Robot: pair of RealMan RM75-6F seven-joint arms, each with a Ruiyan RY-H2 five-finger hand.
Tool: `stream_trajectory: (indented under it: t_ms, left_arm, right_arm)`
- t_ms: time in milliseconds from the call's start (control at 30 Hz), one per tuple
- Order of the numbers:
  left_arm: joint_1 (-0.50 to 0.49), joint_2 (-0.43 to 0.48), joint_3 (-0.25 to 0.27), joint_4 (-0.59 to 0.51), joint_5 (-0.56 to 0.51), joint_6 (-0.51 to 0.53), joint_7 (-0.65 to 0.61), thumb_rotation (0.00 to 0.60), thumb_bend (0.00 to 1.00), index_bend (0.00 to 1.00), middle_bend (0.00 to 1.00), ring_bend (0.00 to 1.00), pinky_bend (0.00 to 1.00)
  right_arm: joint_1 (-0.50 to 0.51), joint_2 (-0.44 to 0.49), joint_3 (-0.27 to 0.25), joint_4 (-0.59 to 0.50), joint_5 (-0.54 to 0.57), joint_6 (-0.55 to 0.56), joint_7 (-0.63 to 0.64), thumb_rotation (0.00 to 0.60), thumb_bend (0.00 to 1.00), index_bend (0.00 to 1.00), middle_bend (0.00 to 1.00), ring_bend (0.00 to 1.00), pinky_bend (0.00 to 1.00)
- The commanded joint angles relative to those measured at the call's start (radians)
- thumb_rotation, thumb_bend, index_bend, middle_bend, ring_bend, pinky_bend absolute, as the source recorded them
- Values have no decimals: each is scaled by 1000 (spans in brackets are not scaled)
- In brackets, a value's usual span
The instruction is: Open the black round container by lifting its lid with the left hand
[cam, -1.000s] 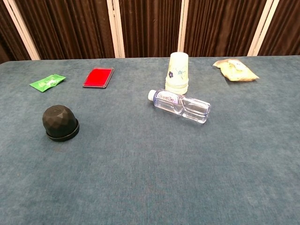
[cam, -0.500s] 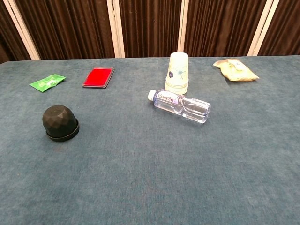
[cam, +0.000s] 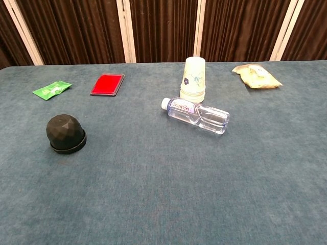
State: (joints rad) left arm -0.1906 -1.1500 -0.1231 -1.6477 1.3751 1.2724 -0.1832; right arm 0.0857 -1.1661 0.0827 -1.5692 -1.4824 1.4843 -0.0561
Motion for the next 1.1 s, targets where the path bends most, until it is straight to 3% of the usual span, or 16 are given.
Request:
stream_trajectory:
  t_ms: [33, 233, 467, 1100]
  left_arm:
    - [-100, -43, -63, 35, -82, -132, -88, 600, 151, 114, 143, 0, 0]
    - [-171, -134, -83, 81, -177, -213, 9, 600, 146, 118, 139, 0, 0]
    - [-215, -226, -67, 131, -218, -266, 69, 600, 109, 118, 117, 0, 0]
    - [-300, -444, -74, 281, -281, -281, 220, 600, 85, 109, 112, 0, 0]
  right_arm:
    - [5, -1, 0, 0, 0, -10, -1, 600, 185, 0, 0, 0, 11]
    - [10, -3, 3, 4, 11, -22, -3, 600, 184, 0, 0, 0, 11]
    - [11, -2, 8, 2, 17, -21, 0, 600, 185, 0, 0, 0, 11]
    - [13, 0, 13, 13, 23, -23, 23, 600, 185, 7, 0, 0, 11]
